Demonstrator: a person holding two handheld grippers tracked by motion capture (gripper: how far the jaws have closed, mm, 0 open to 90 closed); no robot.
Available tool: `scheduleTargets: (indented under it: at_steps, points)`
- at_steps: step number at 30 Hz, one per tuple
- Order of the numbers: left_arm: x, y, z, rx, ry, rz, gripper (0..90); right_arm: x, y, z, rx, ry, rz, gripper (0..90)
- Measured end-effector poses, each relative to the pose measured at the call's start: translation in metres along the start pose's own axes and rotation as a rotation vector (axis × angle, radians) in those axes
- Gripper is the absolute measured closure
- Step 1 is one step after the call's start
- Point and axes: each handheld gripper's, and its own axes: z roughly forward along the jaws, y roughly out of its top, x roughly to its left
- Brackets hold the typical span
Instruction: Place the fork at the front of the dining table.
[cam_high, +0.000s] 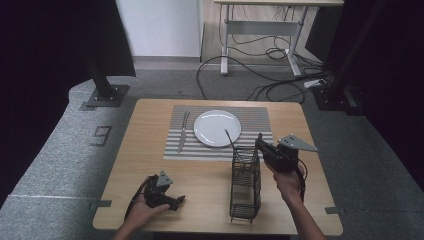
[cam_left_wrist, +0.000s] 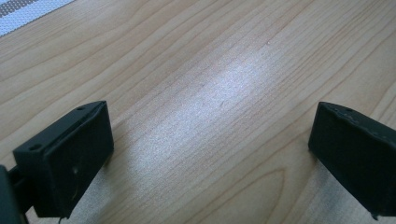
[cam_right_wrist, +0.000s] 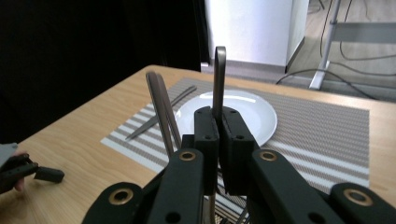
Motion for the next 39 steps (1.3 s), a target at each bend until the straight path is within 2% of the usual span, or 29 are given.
scheduleTargets:
  at_steps: [3, 5, 11, 18, 23, 26, 32, 39]
  points:
    - [0.0, 0.0, 0.0, 0.0, 0.0, 0.0, 0.0, -0.001, 0.007, -0.008, -0.03, 0.007, 0.007, 85.7]
    - [0.0, 0.0, 0.0, 0.0, 0.0, 0.0, 0.0, -0.004, 0.011, -0.013, -0.051, 0.031, 0.024, 85.7]
    - [0.0, 0.0, 0.0, 0.001, -0.001, -0.001, 0.0, -0.01, 0.027, -0.024, -0.102, 0.063, 0.059, 85.8]
    - [0.0, 0.0, 0.0, 0.001, -0.001, 0.0, 0.0, -0.009, 0.041, -0.034, -0.138, 0.069, 0.039, 85.7]
    - [0.0, 0.0, 0.0, 0.001, -0.001, 0.0, 0.0, -0.014, 0.051, -0.043, -0.182, 0.035, 0.017, 85.8]
    - [0.0, 0.0, 0.0, 0.001, -0.001, 0.0, 0.0, -0.018, 0.053, -0.043, -0.186, 0.023, 0.017, 85.8]
    - [0.0, 0.0, 0.0, 0.001, -0.001, 0.0, 0.0, -0.036, 0.056, -0.039, -0.202, -0.031, 0.041, 85.7]
    - [0.0, 0.0, 0.0, 0.001, -0.001, 0.0, 0.0, -0.05, 0.048, -0.026, -0.179, -0.083, 0.041, 85.7]
